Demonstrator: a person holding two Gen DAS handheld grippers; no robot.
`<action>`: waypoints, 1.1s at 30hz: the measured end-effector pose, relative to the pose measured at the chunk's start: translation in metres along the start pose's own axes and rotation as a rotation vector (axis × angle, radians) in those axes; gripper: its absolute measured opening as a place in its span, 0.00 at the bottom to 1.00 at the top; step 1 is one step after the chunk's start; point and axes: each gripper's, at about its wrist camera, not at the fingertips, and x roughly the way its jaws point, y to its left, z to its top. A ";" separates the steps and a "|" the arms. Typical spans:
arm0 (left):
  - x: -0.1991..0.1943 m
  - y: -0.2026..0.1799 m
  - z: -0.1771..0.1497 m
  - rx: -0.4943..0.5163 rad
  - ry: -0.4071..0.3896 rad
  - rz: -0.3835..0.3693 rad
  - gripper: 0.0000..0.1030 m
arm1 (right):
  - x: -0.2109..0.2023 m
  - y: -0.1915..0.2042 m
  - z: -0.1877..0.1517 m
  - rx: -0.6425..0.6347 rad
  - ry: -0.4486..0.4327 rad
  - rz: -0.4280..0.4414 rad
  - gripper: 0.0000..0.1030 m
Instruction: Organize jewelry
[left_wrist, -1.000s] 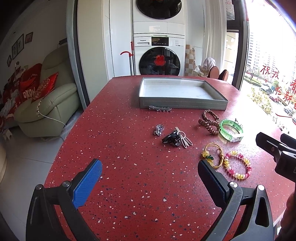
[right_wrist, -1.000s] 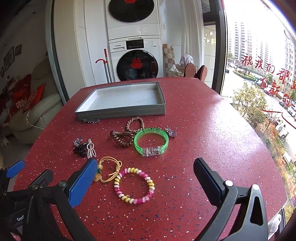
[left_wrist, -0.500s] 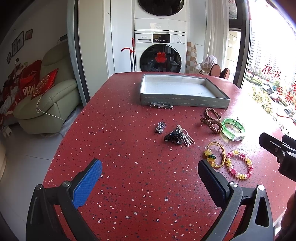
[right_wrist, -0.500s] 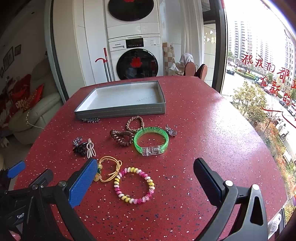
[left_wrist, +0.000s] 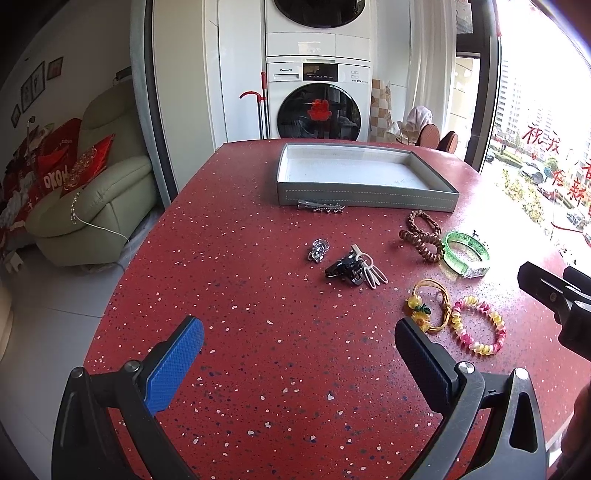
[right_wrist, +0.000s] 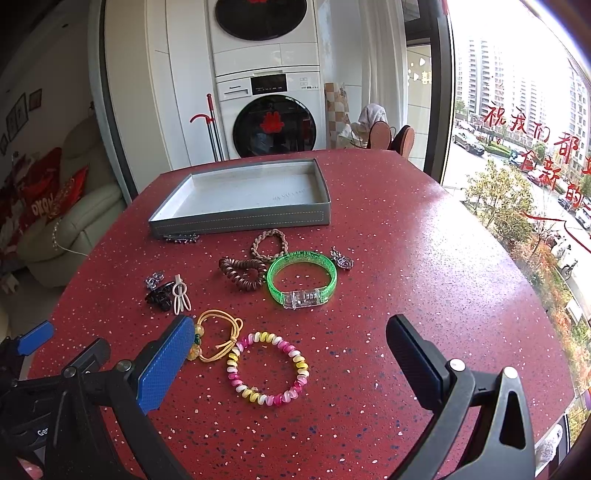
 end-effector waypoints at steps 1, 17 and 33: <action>0.000 0.000 0.000 0.001 0.001 0.000 1.00 | 0.000 0.000 0.000 0.000 0.000 0.000 1.00; 0.002 -0.001 -0.003 0.007 0.008 0.001 1.00 | 0.002 0.000 -0.002 0.002 0.006 0.003 1.00; 0.005 -0.002 -0.002 0.016 0.028 0.001 1.00 | 0.005 -0.002 -0.002 0.009 0.013 0.009 1.00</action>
